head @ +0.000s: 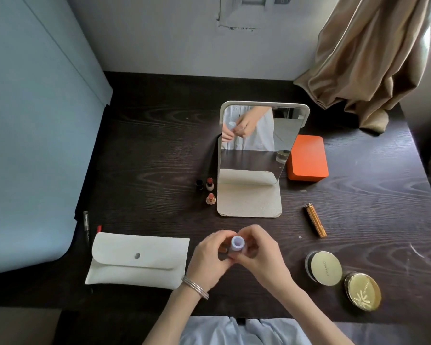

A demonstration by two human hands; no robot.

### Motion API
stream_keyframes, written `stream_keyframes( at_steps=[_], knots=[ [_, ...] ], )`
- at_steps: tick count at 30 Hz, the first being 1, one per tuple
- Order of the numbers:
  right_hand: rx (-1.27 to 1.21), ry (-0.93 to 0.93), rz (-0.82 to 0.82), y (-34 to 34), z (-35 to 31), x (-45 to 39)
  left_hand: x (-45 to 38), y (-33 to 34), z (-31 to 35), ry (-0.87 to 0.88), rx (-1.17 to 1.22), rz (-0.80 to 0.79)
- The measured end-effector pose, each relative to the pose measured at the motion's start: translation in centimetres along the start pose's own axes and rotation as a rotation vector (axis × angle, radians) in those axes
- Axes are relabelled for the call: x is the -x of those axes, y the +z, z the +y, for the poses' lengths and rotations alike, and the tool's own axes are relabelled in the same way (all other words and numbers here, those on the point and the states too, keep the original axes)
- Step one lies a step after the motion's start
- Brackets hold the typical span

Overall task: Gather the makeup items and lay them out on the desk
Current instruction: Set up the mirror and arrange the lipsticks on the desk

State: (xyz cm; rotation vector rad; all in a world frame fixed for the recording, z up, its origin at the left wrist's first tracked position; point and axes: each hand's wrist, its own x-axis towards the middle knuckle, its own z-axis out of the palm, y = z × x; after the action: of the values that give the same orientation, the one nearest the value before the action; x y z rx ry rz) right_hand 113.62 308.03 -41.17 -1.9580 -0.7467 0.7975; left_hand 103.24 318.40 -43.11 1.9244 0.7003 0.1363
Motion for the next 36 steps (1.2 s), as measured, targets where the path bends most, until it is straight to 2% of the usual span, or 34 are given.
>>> stream_keyframes(
  at_steps=[2, 7, 9, 14, 22, 36],
  knots=[
    [-0.071, 0.015, -0.018, 0.7, -0.5, -0.1, -0.3, -0.2, -0.3, 0.000, -0.028, 0.062],
    [-0.103, 0.111, -0.087, 1.3, 0.0, -0.8, -3.0, -2.4, -2.5, -0.124, -0.057, 0.492],
    [-0.070, 0.142, -0.110, 1.3, 0.6, -1.1, -4.7, -3.0, -3.3, -0.180, -0.085, 0.555],
    [-0.051, 0.193, -0.191, 0.9, 1.5, -1.6, -7.9, -3.0, -5.1, -0.258, -0.119, 0.540],
    [-0.021, 0.245, -0.176, 0.7, 2.5, -2.4, -8.9, -1.8, -6.5, -0.230, -0.083, 0.546],
    [0.073, 0.283, -0.190, -0.2, 4.0, -2.4, -9.2, -1.8, -6.8, -0.302, -0.101, 0.550]
  ],
)
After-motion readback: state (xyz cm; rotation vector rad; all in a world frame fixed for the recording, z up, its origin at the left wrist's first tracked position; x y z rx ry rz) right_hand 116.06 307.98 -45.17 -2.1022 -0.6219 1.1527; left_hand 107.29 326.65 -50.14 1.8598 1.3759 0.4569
